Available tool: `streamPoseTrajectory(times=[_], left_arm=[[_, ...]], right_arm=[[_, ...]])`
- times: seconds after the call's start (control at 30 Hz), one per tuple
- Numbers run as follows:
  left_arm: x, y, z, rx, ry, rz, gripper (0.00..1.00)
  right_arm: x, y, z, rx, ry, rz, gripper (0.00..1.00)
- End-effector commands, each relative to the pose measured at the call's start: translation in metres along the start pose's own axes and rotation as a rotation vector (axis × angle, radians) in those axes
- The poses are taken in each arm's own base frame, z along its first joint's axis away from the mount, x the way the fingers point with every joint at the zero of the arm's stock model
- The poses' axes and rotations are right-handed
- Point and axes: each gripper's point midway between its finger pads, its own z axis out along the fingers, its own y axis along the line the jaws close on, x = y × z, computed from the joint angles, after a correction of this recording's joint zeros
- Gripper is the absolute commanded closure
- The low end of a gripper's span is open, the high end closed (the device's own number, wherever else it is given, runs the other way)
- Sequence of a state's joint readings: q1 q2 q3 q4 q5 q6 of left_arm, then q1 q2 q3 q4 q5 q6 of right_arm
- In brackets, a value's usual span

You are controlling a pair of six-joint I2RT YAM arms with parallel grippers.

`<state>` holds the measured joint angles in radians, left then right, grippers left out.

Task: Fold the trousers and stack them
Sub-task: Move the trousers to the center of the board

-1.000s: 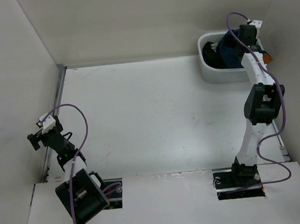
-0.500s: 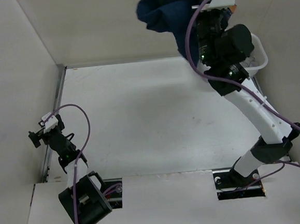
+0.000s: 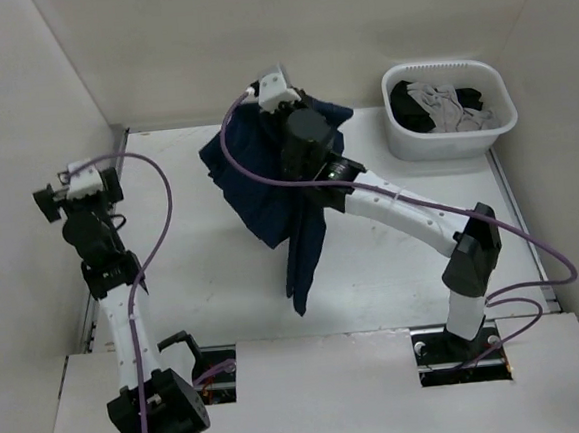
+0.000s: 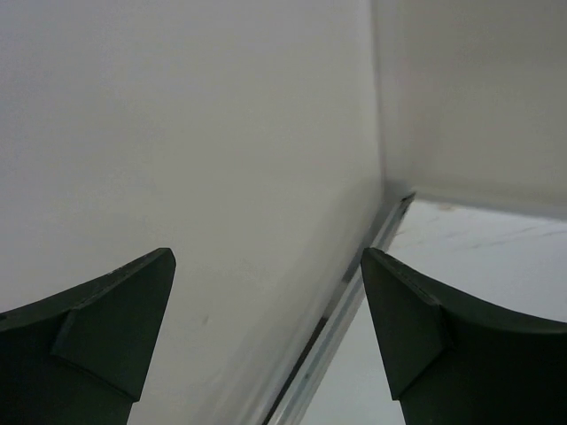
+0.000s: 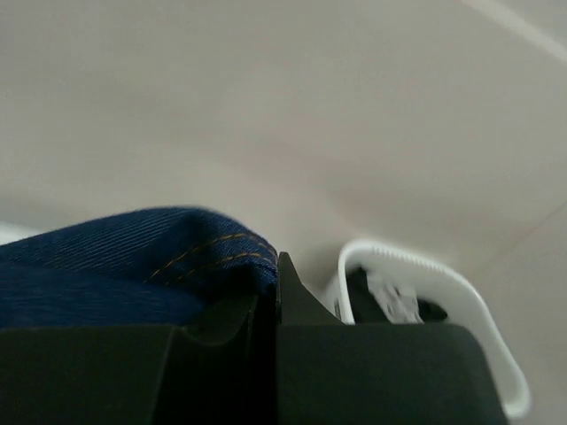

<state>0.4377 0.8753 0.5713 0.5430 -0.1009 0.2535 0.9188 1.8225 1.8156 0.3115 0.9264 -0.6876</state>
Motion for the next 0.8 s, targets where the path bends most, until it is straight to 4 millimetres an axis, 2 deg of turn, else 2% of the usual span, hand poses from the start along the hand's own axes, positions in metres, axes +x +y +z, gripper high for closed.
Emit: streamPoseTrajectory(times=[0.0, 0.07, 0.1, 0.13, 0.17, 0.2, 0.23, 0.27, 0.3, 0.37, 0.4, 0.43, 0.47, 0.5, 0.53, 0.57, 0.6, 0.63, 0.7, 0.77], left_arm=[[-0.062, -0.066, 0.005, 0.406, 0.09, -0.158, 0.15], [-0.075, -0.096, 0.003, 0.551, 0.163, -0.228, 0.18], [-0.078, -0.104, 0.002, 0.584, 0.183, -0.246, 0.18], [-0.078, -0.111, 0.0, 0.61, 0.202, -0.259, 0.19], [-0.078, -0.122, -0.002, 0.649, 0.242, -0.277, 0.19], [-0.078, -0.13, -0.005, 0.677, 0.264, -0.285, 0.19], [-0.076, -0.138, -0.007, 0.704, 0.284, -0.28, 0.19], [-0.075, -0.145, -0.009, 0.725, 0.293, -0.276, 0.19], [-0.074, -0.149, -0.011, 0.739, 0.301, -0.272, 0.19], [-0.067, -0.158, -0.017, 0.769, 0.327, -0.255, 0.18], [-0.058, -0.165, -0.022, 0.793, 0.36, -0.238, 0.17], [-0.051, -0.17, -0.027, 0.812, 0.389, -0.222, 0.17], [-0.031, -0.184, -0.043, 0.875, 0.466, -0.176, 0.17], [-0.016, -0.194, -0.057, 0.921, 0.521, -0.138, 0.18], [0.008, -0.211, -0.082, 1.003, 0.607, -0.072, 0.2], [0.019, -0.219, -0.096, 1.044, 0.644, -0.036, 0.22], [0.035, -0.231, -0.118, 1.11, 0.692, 0.025, 0.24], [0.057, -0.248, -0.15, 1.19, 0.736, 0.12, 0.26], [0.07, -0.263, -0.172, 1.231, 0.731, 0.192, 0.26], [0.076, -0.284, -0.195, 1.284, 0.7, 0.262, 0.25]], right_arm=[[-0.01, -0.048, -0.02, 0.1, 0.045, 0.134, 0.99], [-0.007, -0.033, -0.035, 0.034, 0.071, 0.112, 0.98], [-0.006, -0.025, -0.041, 0.003, 0.079, 0.099, 0.97], [-0.005, -0.007, -0.051, -0.061, 0.093, 0.071, 0.94], [-0.004, 0.024, -0.066, -0.168, 0.112, 0.039, 0.88], [-0.002, 0.039, -0.074, -0.226, 0.123, 0.03, 0.85], [-0.001, 0.069, -0.091, -0.342, 0.152, 0.046, 0.77], [0.0, 0.088, -0.102, -0.432, 0.186, 0.079, 0.69], [-0.003, 0.111, -0.119, -0.567, 0.241, 0.166, 0.56], [-0.005, 0.138, -0.137, -0.752, 0.354, 0.342, 0.48], [-0.004, 0.138, -0.133, -0.815, 0.407, 0.463, 0.34], [-0.003, 0.139, -0.132, -0.849, 0.427, 0.519, 0.13], [0.002, 0.131, -0.124, -0.874, 0.439, 0.607, 0.0], [0.007, 0.12, -0.115, -0.848, 0.439, 0.643, 0.0], [0.017, 0.104, -0.104, -0.803, 0.435, 0.677, 0.0], [0.027, 0.089, -0.096, -0.757, 0.43, 0.697, 0.0], [0.048, 0.062, -0.081, -0.671, 0.432, 0.716, 0.0], [0.081, 0.032, -0.066, -0.557, 0.457, 0.712, 0.0], [0.124, 0.005, -0.053, -0.446, 0.511, 0.687, 0.0], [0.178, -0.015, -0.041, -0.353, 0.593, 0.642, 0.0]])
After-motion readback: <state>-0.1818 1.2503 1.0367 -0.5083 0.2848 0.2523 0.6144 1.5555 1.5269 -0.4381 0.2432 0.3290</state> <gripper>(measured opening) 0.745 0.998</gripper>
